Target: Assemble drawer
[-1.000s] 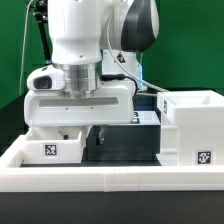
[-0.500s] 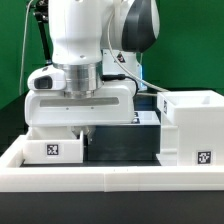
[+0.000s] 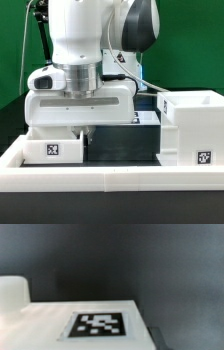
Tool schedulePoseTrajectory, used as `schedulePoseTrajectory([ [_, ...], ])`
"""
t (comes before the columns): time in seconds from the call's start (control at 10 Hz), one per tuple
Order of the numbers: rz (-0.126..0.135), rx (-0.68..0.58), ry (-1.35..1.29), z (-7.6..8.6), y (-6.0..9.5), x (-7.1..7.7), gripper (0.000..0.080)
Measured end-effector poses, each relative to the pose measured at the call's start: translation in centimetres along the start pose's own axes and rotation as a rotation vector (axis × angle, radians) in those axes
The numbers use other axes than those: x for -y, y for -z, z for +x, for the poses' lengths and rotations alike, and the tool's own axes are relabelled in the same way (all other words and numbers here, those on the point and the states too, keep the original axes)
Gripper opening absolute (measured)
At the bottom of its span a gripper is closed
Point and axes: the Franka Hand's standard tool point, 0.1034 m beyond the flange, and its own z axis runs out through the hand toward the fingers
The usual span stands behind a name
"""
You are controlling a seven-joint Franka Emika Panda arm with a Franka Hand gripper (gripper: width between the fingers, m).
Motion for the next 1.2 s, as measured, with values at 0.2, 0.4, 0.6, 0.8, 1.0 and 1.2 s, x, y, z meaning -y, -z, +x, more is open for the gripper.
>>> schedulePoseTrajectory([
  [0.2,0.0,0.0,0.001,0.0,0.0,0.0,0.0041],
  [0.4,-0.006,-0.008,0.076,0.9,1.9,1.4,0.0042],
  [0.6,0.0,-0.011,0.195,1.7,3.1,2.1,0.0042],
  [0.8,0.0,-0.015,0.234,1.9,3.2,2.4,0.0042],
  [1.0,-0.002,-0.014,0.301,1.9,3.2,2.3,0.0042],
  [1.2,-0.002,-0.013,0.406,1.9,3.2,2.3,0.0042],
])
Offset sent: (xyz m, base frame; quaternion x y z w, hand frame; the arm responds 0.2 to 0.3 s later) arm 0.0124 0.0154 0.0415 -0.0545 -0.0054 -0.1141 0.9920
